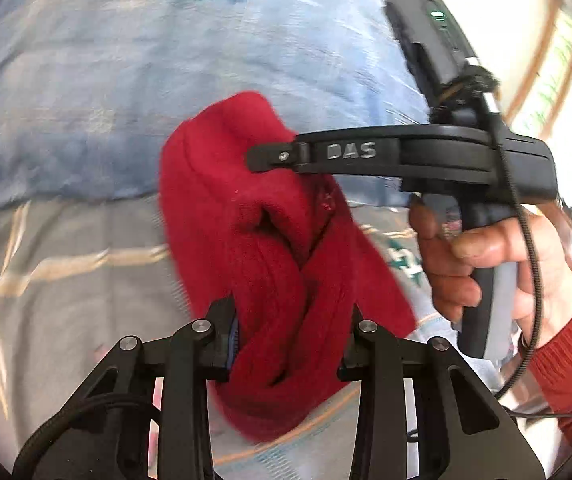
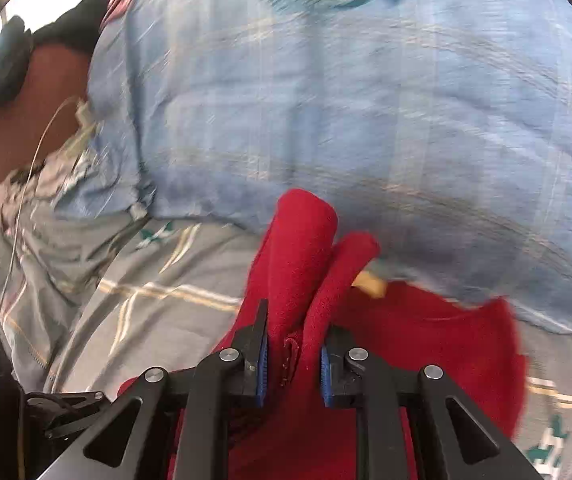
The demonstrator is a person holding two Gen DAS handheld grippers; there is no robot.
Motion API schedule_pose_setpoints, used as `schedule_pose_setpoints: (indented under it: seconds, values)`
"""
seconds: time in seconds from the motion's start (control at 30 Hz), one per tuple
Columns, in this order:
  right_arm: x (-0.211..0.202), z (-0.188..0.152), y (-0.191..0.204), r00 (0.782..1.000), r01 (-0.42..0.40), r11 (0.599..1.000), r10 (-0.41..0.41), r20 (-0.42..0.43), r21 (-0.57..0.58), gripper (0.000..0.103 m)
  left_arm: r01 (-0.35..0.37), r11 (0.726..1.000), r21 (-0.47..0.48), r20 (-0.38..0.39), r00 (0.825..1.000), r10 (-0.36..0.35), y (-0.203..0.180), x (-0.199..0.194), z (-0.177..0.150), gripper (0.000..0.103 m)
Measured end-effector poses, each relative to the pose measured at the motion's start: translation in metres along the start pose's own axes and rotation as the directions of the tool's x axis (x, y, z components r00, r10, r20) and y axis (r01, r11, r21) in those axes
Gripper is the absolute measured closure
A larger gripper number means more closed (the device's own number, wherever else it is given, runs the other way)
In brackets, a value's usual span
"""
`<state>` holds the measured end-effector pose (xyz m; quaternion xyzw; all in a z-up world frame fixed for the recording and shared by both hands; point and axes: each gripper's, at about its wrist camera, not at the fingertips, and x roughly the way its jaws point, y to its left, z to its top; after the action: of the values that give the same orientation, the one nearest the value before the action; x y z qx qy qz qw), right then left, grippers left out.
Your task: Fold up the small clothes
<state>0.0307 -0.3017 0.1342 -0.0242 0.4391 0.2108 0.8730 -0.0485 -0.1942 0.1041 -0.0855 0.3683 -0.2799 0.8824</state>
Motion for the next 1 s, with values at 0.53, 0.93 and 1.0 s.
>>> schedule_pose_setpoints:
  seconds: [0.53, 0.93, 1.0]
  values:
    - [0.000, -0.085, -0.153, 0.984, 0.175, 0.951, -0.168, -0.050, 0.253, 0.071, 0.058, 0.988, 0.146, -0.218, 0.976, -0.025, -0.078, 0.087, -0.007, 0.046]
    - [-0.066, -0.118, -0.108, 0.996, 0.063, 0.958, -0.078, 0.040, 0.280, 0.032, -0.130, 0.986, 0.105, -0.154, 0.977, 0.145, -0.028, 0.047, -0.030, 0.038]
    - [-0.058, -0.124, -0.101, 0.997, 0.074, 0.968, -0.078, 0.007, 0.241, 0.066, -0.146, 0.982, 0.119, -0.198, 0.966, 0.168, -0.033, 0.062, -0.042, 0.038]
